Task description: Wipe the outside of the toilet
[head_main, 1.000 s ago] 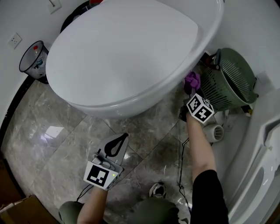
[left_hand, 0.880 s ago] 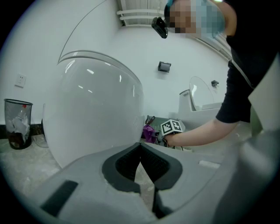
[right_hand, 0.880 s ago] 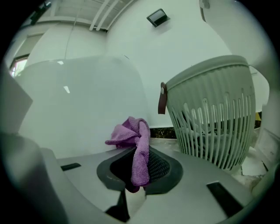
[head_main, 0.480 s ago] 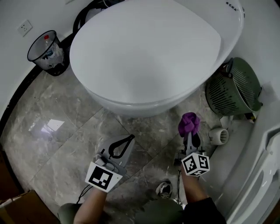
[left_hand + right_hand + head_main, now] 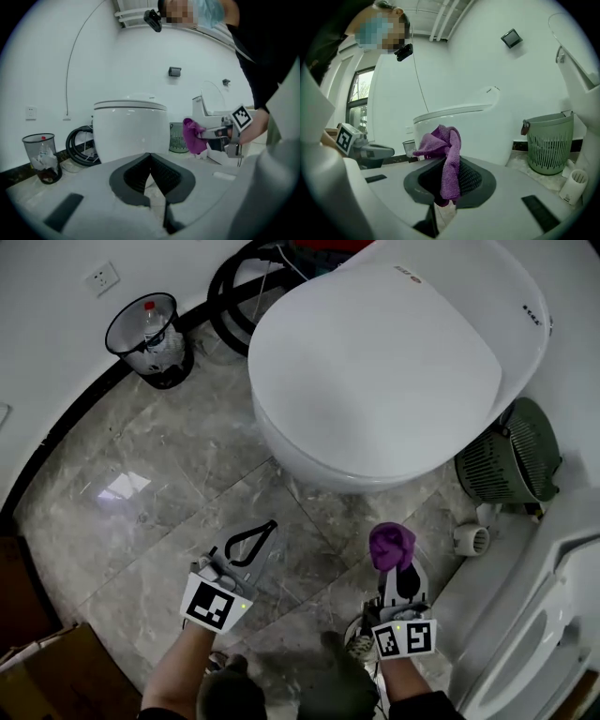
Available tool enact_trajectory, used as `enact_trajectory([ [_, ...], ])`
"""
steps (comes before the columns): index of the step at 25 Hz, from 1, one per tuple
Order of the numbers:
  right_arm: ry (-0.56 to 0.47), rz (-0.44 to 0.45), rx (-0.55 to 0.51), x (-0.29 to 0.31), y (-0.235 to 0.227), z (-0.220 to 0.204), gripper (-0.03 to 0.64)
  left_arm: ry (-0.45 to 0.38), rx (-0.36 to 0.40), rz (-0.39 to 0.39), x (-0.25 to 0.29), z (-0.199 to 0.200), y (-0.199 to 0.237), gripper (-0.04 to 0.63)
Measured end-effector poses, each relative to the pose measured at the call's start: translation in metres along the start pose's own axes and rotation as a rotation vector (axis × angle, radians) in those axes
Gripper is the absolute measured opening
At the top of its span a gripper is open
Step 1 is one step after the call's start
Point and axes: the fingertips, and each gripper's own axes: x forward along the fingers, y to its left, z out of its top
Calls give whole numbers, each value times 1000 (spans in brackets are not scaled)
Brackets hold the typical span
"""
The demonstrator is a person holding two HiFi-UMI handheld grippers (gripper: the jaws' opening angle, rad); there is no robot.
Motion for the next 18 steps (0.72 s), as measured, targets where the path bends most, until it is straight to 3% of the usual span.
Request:
enact_trajectory([
  [5, -8, -78, 65, -31, 28, 80, 48, 11, -24, 63, -79, 48, -3, 6],
  [12, 54, -131, 227, -102, 77, 187, 48, 88, -51, 42, -170, 156, -44, 6],
  [18, 96, -103, 189, -140, 102, 295, 48, 98, -114, 37, -213, 273, -59, 6],
])
